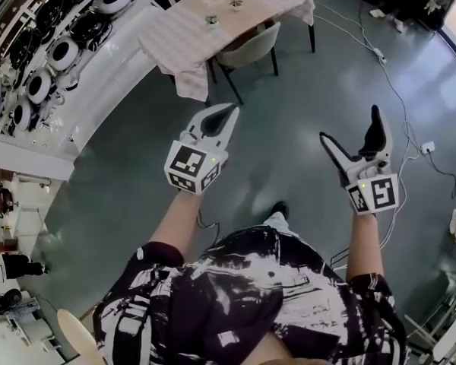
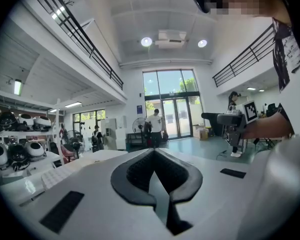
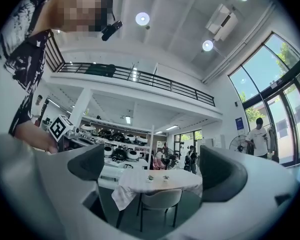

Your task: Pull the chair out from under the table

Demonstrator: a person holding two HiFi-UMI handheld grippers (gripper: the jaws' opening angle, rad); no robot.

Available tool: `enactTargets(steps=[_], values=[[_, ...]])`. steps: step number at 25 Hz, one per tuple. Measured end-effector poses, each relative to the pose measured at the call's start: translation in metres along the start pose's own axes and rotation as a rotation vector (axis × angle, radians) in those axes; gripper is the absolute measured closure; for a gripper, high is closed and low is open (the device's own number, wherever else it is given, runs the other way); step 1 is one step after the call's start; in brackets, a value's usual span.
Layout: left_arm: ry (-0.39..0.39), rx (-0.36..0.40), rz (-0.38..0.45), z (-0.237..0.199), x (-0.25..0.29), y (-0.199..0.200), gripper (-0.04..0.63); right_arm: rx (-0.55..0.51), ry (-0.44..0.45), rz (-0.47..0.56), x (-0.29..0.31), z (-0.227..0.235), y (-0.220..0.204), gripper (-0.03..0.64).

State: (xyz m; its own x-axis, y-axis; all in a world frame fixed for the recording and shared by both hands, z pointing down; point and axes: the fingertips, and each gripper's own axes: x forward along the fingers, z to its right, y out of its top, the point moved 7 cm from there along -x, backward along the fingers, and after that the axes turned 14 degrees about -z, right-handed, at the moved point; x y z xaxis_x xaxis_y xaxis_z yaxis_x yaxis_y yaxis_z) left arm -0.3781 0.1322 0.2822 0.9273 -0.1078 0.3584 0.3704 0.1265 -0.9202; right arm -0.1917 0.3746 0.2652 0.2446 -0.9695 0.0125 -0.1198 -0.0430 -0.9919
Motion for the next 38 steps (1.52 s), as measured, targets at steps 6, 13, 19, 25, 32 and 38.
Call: enactTargets(steps=[6,13,19,25,32,38], values=[[-0.001,0.005,-0.012,-0.004,0.091,0.04,0.595,-0.003,0.04,0.008,0.044,0.082,-0.002,0.046],[0.0,0.016,-0.049,-0.029,0.156,0.059,0.595,0.023,0.047,0.016,0.086,0.135,-0.013,0.046],[0.013,-0.008,-0.046,-0.068,0.209,0.044,0.595,0.003,0.058,-0.011,0.137,0.164,-0.04,0.048],[0.048,-0.055,-0.019,-0.141,0.29,0.043,0.595,-0.054,0.107,-0.045,0.242,0.216,-0.049,0.048],[0.095,-0.113,-0.055,-0.27,0.363,0.056,0.595,-0.115,0.23,-0.106,0.419,0.254,-0.041,0.048],[0.142,-0.108,-0.074,-0.343,0.393,0.064,0.595,-0.174,0.361,-0.135,0.529,0.25,-0.045,0.048]])
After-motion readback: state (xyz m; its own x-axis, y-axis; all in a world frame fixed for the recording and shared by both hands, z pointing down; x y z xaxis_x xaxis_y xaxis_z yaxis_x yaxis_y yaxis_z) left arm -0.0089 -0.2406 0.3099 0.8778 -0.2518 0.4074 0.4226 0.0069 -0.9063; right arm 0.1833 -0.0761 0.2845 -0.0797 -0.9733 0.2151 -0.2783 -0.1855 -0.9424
